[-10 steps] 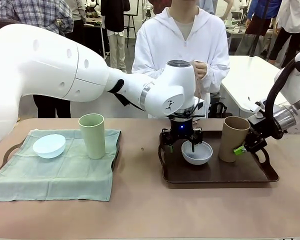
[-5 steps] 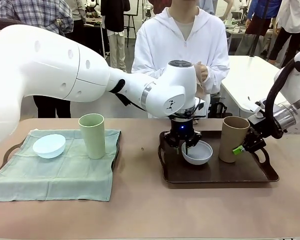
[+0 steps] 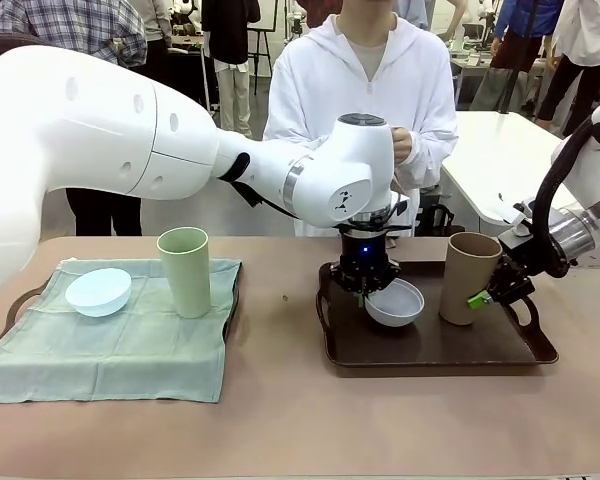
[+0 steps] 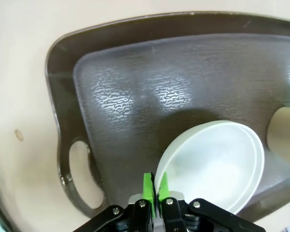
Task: Set up a tray with a mat and arrange the tableware.
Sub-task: Pick up the Picnic Bowl and Reusable plastic cup from the Handle tray in front of the human's position and hold them in the air.
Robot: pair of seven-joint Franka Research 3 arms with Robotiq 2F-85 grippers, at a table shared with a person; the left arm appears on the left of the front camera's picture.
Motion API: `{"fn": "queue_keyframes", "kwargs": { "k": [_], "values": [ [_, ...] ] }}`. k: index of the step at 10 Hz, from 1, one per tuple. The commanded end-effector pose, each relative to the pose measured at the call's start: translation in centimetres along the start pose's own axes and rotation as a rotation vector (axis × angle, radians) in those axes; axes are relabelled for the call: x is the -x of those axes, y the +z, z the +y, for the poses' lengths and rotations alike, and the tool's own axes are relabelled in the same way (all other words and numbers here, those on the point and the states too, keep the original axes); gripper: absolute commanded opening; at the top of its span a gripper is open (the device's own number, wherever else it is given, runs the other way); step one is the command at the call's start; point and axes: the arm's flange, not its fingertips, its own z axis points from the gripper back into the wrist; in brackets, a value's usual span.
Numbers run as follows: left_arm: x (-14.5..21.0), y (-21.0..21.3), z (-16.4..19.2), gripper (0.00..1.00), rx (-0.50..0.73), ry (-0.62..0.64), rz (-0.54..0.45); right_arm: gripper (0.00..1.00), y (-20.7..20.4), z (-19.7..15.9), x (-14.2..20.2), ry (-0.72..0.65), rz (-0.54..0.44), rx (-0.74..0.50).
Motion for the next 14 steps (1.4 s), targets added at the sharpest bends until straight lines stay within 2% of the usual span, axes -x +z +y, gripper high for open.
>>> {"fn": "queue_keyframes", "kwargs": {
  "k": [1, 2, 3, 4, 5, 8, 10, 11, 14],
  "values": [
    [0.2, 0.9, 0.4, 0.00, -0.025, 0.039, 0.010, 0.00, 1.4, 0.5, -1.0, 0.040, -0.016, -0.001],
    [0.4, 2.6, 0.7, 0.00, -0.024, 0.057, -0.009, 0.00, 2.8, 1.4, -2.7, 0.012, -0.055, -0.086],
    [0.8, 5.5, 1.0, 0.01, 0.004, 0.099, -0.026, 0.00, 4.5, 3.8, -5.4, 0.037, -0.074, -0.109],
    [1.8, 9.3, 1.3, 0.01, 0.049, 0.116, -0.059, 0.00, 6.6, 6.8, -8.4, 0.067, -0.042, -0.098],
    [2.6, 12.3, 1.5, 0.01, 0.041, 0.131, -0.129, 0.00, 8.4, 8.9, -10.7, 0.059, -0.018, -0.083],
    [5.4, 19.3, 0.8, 0.01, 0.007, 0.144, -0.259, 0.00, 11.5, 12.4, -16.6, 0.050, 0.015, -0.029],
    [6.7, 20.6, 1.0, 0.01, -0.015, 0.175, -0.253, 0.00, 12.0, 11.6, -17.4, 0.013, 0.016, -0.035],
    [4.6, 21.7, 0.4, 0.01, 0.038, 0.120, -0.249, 0.00, 12.8, 13.0, -17.7, 0.075, 0.009, -0.023],
    [4.6, 21.7, 0.4, 0.01, 0.038, 0.120, -0.249, 0.00, 12.8, 13.0, -17.7, 0.075, 0.009, -0.023]
  ]
}}
